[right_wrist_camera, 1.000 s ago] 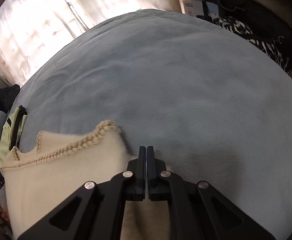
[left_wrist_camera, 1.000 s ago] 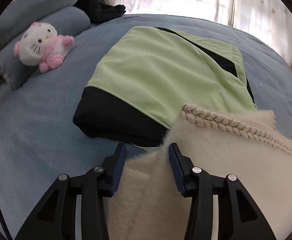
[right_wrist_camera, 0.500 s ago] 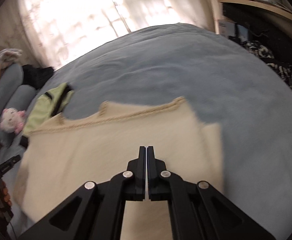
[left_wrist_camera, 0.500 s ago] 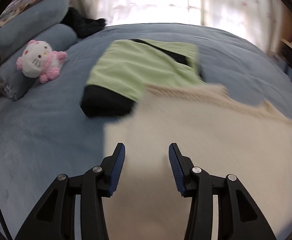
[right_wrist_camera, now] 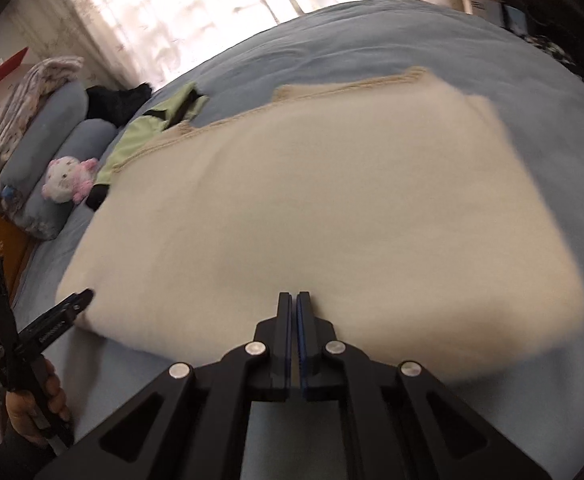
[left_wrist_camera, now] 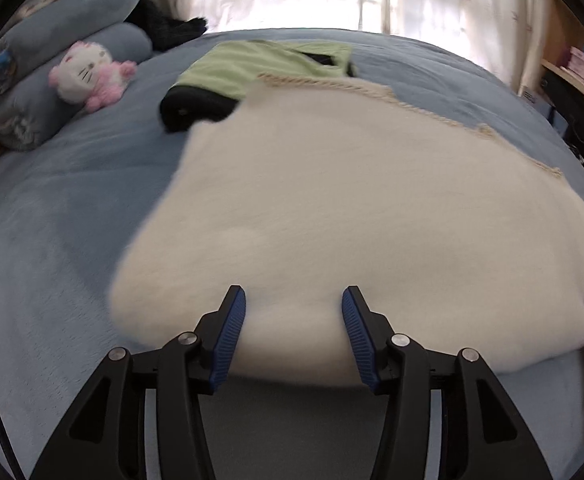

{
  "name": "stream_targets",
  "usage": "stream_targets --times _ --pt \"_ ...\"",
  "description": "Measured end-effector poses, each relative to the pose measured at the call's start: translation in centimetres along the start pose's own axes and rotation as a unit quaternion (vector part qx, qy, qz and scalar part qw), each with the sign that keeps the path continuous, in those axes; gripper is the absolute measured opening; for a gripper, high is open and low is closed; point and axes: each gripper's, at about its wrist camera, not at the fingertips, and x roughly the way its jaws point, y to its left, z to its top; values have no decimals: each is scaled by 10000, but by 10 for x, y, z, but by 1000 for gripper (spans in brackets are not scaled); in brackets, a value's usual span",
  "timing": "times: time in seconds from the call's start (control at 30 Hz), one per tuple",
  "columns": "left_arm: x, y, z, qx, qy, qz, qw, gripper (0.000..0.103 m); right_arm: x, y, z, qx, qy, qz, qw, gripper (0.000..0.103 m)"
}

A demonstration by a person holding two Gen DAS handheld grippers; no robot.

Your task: Fold large clothes

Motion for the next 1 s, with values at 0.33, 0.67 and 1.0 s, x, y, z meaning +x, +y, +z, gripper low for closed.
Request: stream_targets --times 0.33,0.67,1.0 --pt "-2 4 -4 16 39 362 9993 51 -29 -58 -17 980 -273 -281 9944 2" --pt "-32 9 -15 -578 570 149 9966 61 -47 -28 -36 1057 -259 -571 9924 3" --pt "-70 8 -64 -611 970 -577 9917 80 -66 30 -75 390 -112 -427 9983 44"
